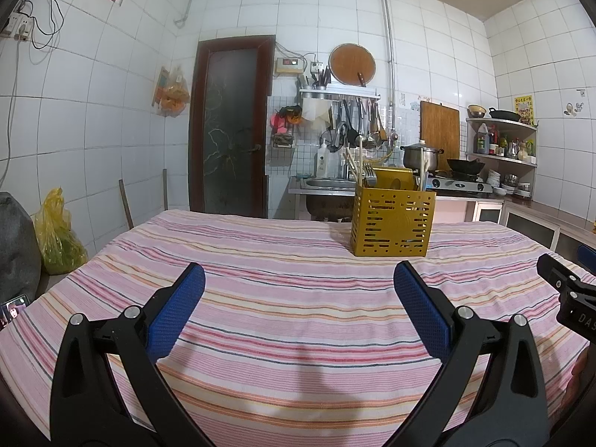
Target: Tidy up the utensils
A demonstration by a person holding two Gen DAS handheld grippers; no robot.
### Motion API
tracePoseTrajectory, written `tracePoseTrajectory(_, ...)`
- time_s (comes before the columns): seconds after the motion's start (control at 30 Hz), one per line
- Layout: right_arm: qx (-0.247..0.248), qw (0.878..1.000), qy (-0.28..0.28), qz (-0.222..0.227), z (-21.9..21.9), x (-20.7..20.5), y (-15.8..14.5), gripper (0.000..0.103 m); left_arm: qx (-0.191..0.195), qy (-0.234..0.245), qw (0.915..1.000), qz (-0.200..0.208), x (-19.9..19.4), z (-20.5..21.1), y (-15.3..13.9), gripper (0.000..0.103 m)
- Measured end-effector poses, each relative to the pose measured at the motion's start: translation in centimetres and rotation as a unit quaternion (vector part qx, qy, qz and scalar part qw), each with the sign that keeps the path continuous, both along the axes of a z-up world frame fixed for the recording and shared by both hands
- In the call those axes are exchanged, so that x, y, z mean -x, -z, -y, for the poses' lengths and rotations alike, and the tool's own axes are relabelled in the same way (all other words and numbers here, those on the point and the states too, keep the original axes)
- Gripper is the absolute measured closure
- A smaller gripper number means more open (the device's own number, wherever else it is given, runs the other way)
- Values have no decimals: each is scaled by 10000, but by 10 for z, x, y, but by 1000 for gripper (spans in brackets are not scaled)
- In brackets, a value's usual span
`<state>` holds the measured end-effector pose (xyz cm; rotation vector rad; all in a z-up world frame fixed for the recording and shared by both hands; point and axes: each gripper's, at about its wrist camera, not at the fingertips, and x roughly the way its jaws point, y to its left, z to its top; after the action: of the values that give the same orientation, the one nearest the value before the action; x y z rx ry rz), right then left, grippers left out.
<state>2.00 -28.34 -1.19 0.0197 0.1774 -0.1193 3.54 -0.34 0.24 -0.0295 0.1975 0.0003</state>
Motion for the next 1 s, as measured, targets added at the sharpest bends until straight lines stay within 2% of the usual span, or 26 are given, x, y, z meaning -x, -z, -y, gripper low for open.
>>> tracePoseTrajectory(1.0,2,10000,1,2,0,0,1,4,36,-6,10000,41,2,-2,-6,5)
